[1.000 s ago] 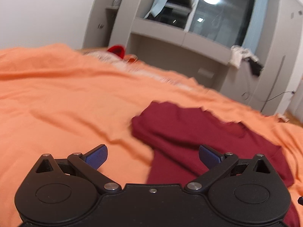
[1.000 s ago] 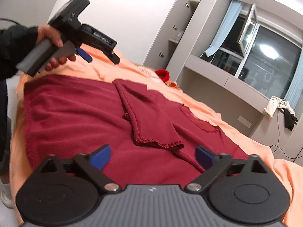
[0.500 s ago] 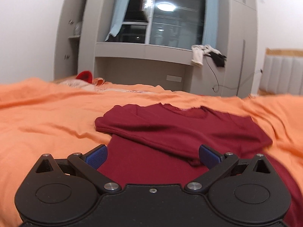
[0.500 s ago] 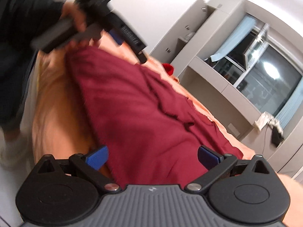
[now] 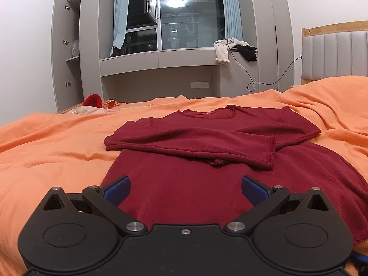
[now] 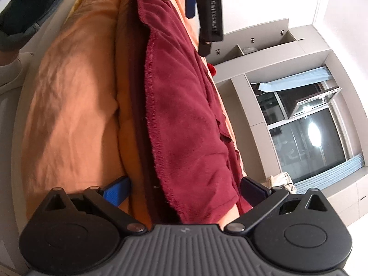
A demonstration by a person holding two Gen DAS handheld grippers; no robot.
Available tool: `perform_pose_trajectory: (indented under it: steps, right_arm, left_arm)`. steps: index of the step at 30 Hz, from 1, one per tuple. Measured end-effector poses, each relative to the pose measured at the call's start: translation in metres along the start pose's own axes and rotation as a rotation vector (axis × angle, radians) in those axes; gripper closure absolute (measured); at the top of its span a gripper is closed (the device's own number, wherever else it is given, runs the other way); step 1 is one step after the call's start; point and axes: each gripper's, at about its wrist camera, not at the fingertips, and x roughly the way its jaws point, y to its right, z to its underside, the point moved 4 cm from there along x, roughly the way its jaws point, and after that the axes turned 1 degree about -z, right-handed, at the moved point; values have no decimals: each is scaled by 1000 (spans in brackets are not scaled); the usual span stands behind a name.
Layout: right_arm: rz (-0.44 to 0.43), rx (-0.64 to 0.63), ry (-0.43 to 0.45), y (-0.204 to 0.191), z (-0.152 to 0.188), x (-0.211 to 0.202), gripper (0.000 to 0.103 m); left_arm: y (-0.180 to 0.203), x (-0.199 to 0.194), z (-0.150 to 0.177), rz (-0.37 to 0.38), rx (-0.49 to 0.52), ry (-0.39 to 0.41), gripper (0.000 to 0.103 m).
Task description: Fold small clothes
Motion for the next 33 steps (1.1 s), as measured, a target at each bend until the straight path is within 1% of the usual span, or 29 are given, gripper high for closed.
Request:
perform_pose_trajectory:
  steps: [3,4,5,6,9,11,14,17,22,24,25,26,27,30,33]
  right_arm:
    - [15,-5,9,-1,-4,3,1]
    - [21,-14,13,-2,-5,3,4]
    - [28,-24,17,-3,-5,2,9]
    - [29,-36,18,-5,-6,2,11]
    - [8,-48,21,-12,-8,2,25]
    - [-24,-55,20,-21,-6,-3,46]
    - [-47,-74,22,-27,-5,-4,59]
    - [-62,-76,28,-28,-2,-6,64]
    - [-106,-6,51,-13,0,-12,72]
    - [-113,21,59,-8,-1,-17,77]
    - [-117,41,63,-8,0,-21,82]
    - [-118,65,67,-4,0,-23,89]
    - [-112,86,72,0,0,-25,91]
    - [-68,143,87,15,0,-29,93]
    - [-46,208,97,25,2,-32,93]
  left_arm:
    - [0,-1,2,-7,4,-4,1]
    - [-1,-1,2,-10,4,-5,1]
    - [-1,-1,3,-13,3,-5,1]
    - [-2,-1,3,-16,0,-5,1]
    - [-4,-2,3,-22,-12,-3,1]
    - [-5,-3,3,-25,-17,-1,1]
    - [-5,-3,3,-27,-18,0,1]
    - [-4,-3,3,-27,-14,2,1]
    - [-4,-5,3,-30,-16,3,1]
    - [-5,-5,3,-30,-21,6,1]
    - [-5,-6,2,-30,-23,8,1]
    - [-6,-6,2,-29,-26,10,1]
    - [-6,-7,2,-24,-28,13,1]
    - [-6,-10,0,-2,-36,32,1]
    - [-3,-14,-2,35,-40,57,1]
